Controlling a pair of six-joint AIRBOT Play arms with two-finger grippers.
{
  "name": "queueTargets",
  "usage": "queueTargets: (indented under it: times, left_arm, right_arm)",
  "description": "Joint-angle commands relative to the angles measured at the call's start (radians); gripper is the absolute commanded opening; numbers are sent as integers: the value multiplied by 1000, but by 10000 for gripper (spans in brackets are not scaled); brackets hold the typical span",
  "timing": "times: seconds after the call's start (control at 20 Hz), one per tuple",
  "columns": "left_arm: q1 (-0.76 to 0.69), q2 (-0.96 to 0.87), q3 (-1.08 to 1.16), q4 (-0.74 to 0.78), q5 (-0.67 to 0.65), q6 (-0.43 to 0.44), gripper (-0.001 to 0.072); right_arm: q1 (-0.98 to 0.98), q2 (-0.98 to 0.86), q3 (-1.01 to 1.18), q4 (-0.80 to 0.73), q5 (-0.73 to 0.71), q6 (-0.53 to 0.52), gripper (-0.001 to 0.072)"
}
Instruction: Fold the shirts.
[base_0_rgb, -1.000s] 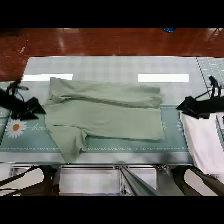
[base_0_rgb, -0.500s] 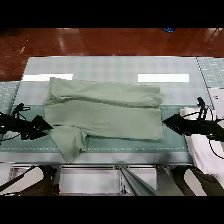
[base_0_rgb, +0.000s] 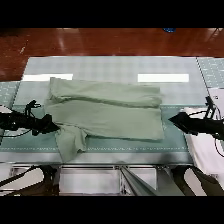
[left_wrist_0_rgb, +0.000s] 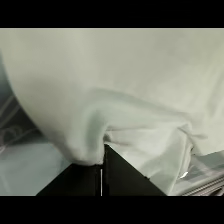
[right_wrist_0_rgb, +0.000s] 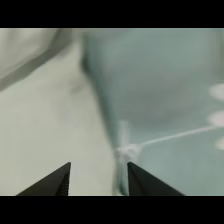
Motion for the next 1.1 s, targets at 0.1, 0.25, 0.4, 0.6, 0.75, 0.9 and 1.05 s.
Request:
queueTargets:
  times: [0.1,0.25,0.4,0.6,0.75,0.9,1.05]
  left_arm:
    - [-17,-6,23,-70,-11,44,19]
    - [-17,-6,23,-73,-13,44,19]
    - [-17,-6,23,-73,-19,44,19]
    - [-17,-6,23,-73,-8,45,19]
    - [-17,-6,23,-73,-5,45,19]
    - [-17,-6,23,-73,-5,45,19]
    - [-17,-6,23,-75,-5,44,19]
  right_arm:
    - [-100,0,-52,-157,299,61,411]
    - [-47,0,-116,-108,291,50,411]
    - [21,0,-116,-94,196,94,411]
    - [104,0,-116,-19,47,143,411]
    - [163,-60,-116,-8,10,162,411]
    - [206,-177,-116,31,-40,146,411]
    - [238,-269,-100,205,-124,27,299]
